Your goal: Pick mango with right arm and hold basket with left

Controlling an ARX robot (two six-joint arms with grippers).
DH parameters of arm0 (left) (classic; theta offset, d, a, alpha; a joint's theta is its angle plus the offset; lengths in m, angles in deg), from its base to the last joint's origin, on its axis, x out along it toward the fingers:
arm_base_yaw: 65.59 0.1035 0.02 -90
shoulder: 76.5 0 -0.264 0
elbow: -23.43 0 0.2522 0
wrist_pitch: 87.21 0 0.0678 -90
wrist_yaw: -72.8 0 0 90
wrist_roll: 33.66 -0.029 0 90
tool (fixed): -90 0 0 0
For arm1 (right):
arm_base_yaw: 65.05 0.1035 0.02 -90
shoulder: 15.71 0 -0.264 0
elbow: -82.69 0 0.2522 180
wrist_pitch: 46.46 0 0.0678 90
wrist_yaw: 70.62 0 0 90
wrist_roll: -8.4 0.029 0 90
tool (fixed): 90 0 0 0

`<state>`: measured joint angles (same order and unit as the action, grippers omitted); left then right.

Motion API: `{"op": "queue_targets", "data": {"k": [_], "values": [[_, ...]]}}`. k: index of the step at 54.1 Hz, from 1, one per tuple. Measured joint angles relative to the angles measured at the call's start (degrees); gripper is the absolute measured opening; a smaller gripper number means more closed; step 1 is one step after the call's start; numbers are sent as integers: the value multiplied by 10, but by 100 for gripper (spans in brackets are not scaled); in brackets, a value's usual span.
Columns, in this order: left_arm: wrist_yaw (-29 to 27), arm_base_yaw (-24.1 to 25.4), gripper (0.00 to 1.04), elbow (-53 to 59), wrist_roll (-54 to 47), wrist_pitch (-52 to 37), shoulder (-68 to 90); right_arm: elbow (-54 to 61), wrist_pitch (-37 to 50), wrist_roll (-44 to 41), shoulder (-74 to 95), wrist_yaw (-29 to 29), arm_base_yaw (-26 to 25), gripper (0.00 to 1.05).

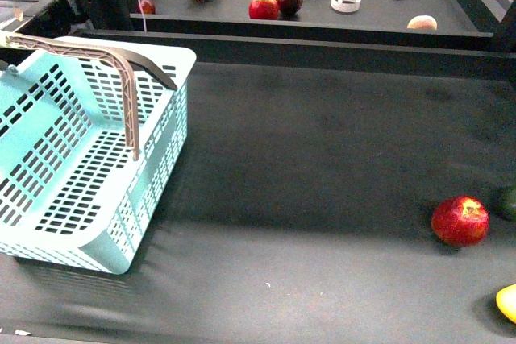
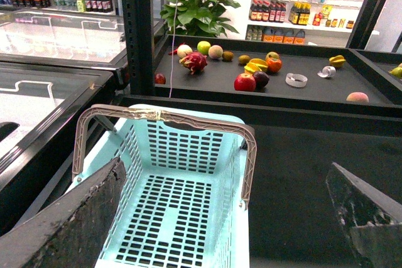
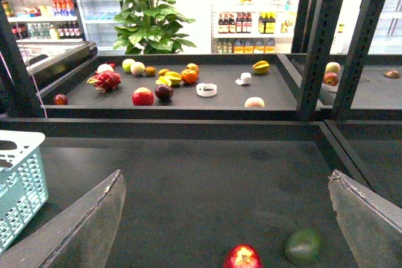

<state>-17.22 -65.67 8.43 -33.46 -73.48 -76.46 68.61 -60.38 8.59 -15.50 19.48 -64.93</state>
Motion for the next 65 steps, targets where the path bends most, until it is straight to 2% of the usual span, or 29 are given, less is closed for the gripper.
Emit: {"op": "queue_targets", "data": {"k": [65], "values": [[0, 0, 97, 0, 0, 0, 0, 0, 0, 0, 0, 0, 0, 96]]}}
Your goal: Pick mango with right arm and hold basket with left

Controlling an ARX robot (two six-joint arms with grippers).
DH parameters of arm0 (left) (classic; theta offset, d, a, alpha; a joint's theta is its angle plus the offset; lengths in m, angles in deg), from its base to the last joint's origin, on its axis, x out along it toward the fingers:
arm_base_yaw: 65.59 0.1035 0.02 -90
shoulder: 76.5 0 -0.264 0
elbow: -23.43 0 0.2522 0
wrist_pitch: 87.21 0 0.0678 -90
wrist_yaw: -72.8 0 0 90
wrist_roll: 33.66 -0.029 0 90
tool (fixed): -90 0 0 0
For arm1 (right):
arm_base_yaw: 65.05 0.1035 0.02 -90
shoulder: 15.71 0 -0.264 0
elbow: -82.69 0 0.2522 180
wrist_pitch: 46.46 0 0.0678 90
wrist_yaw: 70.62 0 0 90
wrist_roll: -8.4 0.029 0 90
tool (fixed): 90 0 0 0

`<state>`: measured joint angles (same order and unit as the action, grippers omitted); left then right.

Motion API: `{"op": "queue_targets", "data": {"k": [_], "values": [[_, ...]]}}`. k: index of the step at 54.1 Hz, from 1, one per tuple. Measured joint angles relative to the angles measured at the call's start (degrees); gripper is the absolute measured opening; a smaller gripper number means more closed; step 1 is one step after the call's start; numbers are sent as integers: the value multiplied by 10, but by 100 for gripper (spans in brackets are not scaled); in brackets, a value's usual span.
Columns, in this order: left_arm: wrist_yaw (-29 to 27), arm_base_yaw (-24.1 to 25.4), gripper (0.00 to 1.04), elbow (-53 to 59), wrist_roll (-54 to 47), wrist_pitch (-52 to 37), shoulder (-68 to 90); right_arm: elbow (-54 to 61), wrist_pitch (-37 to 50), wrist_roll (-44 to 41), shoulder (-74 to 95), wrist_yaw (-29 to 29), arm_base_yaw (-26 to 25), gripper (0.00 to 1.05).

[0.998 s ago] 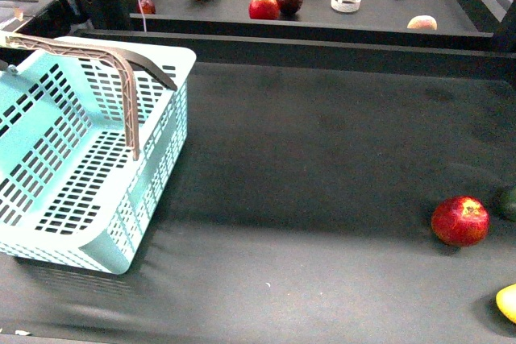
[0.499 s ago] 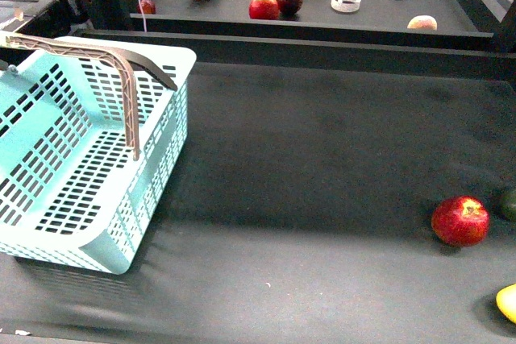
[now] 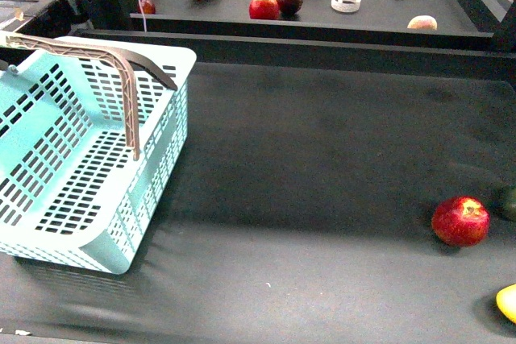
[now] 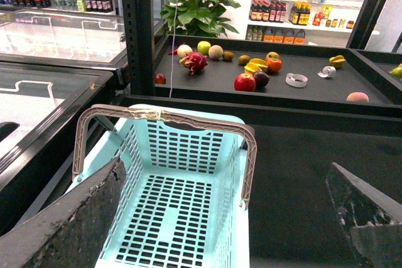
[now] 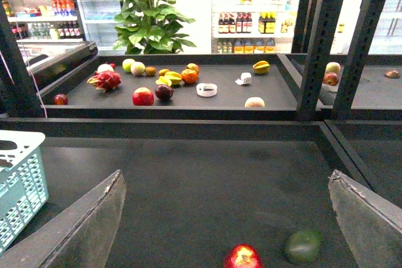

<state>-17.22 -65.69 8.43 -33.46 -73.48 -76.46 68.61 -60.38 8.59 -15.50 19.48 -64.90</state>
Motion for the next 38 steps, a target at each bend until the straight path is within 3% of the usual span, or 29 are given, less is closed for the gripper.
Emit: {"op": "queue_targets", "data": {"k": [6, 8, 9, 12, 14, 25, 29, 38], "values": [[-18, -6, 97, 0, -1, -4, 3, 0, 0, 0, 0, 0, 0, 96], [-112, -37, 97, 0, 0, -49, 28, 0, 0, 0, 0, 0, 0, 96], [-187, -66, 97, 0, 0, -97, 60, 0, 0, 0, 0, 0, 0, 96], [-297, -109, 97, -1, 4, -208, 158, 0, 0, 0, 0, 0, 0, 96], [-318, -111, 97, -1, 19, -283, 241, 0, 0, 0, 0, 0, 0, 96], [-263, -89, 97, -104, 111, -544, 655, 0, 0, 0, 0, 0, 0, 96], [-240, -79, 97, -166, 163, -551, 788, 0, 0, 0, 0, 0, 0, 96], [-197, -79, 97, -263, 276, -521, 921, 0, 0, 0, 0, 0, 0, 96]]}}
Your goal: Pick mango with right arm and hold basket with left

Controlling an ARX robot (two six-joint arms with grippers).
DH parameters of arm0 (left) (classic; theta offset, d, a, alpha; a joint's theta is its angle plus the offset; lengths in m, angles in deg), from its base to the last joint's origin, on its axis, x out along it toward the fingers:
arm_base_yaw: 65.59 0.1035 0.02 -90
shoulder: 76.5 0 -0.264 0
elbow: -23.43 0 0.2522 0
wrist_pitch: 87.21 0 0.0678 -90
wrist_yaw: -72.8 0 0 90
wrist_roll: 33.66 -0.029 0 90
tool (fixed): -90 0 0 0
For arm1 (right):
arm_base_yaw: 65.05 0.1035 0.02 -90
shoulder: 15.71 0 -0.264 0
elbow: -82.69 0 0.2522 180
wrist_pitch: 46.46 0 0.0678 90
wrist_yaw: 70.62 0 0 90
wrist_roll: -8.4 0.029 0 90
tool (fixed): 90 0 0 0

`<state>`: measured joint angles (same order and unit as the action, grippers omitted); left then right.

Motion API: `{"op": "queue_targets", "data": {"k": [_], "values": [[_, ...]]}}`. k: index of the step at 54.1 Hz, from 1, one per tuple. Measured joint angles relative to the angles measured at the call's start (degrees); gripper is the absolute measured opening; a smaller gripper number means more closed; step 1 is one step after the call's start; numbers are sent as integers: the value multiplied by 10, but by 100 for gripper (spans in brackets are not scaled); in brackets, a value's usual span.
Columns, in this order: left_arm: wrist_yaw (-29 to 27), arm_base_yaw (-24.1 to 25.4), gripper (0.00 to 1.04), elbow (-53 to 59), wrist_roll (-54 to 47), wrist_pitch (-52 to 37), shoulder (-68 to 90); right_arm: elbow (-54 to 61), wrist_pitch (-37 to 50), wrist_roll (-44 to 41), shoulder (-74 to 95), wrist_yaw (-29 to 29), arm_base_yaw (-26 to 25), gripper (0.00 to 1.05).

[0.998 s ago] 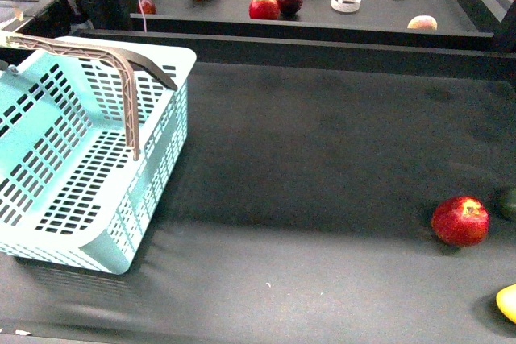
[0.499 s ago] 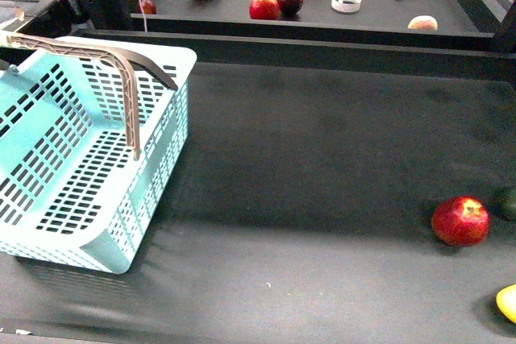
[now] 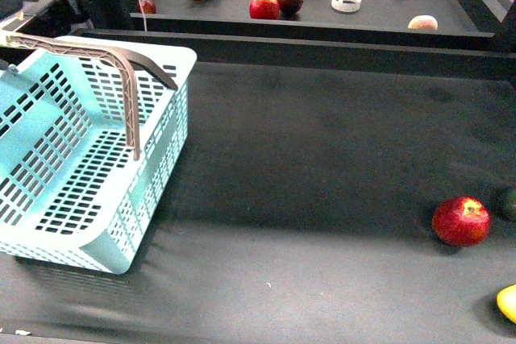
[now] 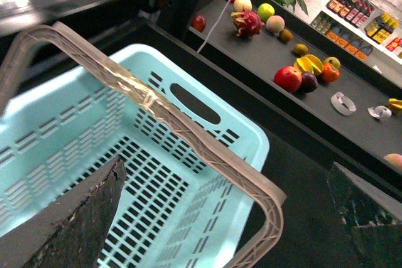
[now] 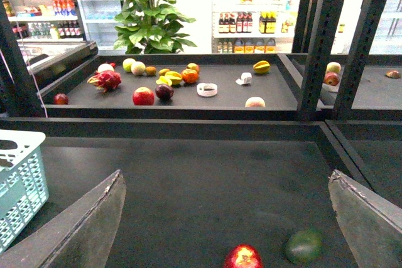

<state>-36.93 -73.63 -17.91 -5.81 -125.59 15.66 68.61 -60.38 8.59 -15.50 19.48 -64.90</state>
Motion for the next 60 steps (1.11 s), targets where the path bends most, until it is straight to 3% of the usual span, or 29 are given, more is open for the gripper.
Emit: {"op": "queue_targets", "data": {"k": [12, 27, 58, 60], "values": [[65, -1, 97, -103, 131, 21, 116, 0, 0, 0, 0, 0, 0, 96], [94, 4, 97, -178, 245, 33, 218, 0, 0, 0, 0, 0, 0, 96], [108, 29, 97, -273, 279, 54, 311, 0, 0, 0, 0, 0, 0, 96], [110, 29, 88, -275, 279, 54, 313, 0, 0, 0, 0, 0, 0, 96]]}}
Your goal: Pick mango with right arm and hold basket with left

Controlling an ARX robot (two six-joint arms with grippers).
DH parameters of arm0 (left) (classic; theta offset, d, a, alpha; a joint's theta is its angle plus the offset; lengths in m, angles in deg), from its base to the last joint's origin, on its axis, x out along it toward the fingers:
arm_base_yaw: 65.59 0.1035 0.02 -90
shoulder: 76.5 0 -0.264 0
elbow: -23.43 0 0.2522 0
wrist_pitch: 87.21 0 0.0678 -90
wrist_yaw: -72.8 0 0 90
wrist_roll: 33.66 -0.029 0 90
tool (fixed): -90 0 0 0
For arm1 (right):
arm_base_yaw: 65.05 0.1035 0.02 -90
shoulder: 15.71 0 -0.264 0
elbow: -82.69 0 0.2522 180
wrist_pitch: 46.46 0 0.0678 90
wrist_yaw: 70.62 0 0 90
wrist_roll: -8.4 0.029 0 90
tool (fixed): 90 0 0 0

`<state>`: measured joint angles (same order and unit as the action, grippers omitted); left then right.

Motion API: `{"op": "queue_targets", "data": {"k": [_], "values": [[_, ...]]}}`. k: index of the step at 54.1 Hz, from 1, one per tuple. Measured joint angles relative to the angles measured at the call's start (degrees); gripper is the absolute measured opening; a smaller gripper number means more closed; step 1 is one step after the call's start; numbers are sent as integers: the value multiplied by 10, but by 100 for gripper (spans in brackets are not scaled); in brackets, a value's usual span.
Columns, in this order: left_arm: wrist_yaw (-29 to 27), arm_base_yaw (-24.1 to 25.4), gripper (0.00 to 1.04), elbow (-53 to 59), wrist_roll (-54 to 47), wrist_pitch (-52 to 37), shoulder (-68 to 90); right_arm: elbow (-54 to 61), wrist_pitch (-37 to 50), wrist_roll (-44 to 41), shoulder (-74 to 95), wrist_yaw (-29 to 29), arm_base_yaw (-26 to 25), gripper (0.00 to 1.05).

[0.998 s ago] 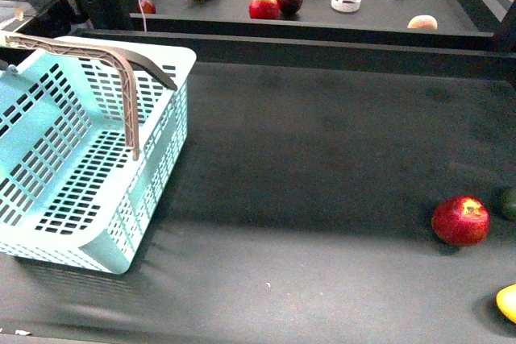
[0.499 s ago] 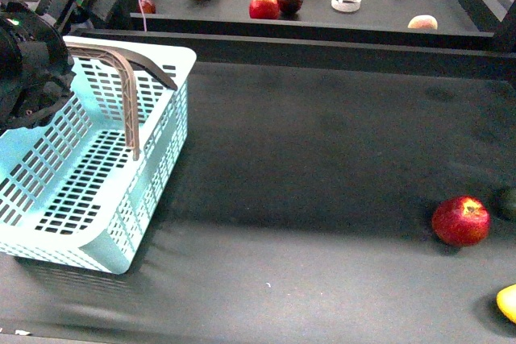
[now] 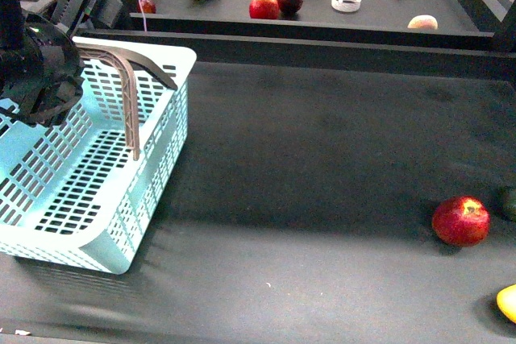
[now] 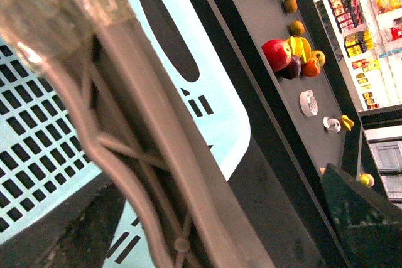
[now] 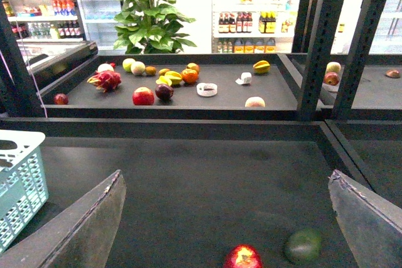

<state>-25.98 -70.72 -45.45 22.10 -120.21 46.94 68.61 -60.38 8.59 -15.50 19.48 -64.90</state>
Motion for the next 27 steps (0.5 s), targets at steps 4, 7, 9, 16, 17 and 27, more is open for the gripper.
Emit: {"op": "queue_targets", "data": {"k": [4, 7, 9, 16, 17, 27], "values": [[1, 0, 70, -8, 0, 0, 7, 0, 0, 0, 0, 0, 0, 96], [3, 0, 61, -11, 0, 0, 11, 0, 0, 0, 0, 0, 0, 96], [4, 0, 54, -13, 0, 0, 14, 0, 0, 0, 0, 0, 0, 96], [5, -1, 29, -19, 15, 2, 16, 0, 0, 0, 0, 0, 0, 96], [7, 0, 27, -19, 24, 2, 16, 0, 0, 0, 0, 0, 0, 96], [11, -1, 6, -13, 3, 5, 16, 0, 0, 0, 0, 0, 0, 96]]}}
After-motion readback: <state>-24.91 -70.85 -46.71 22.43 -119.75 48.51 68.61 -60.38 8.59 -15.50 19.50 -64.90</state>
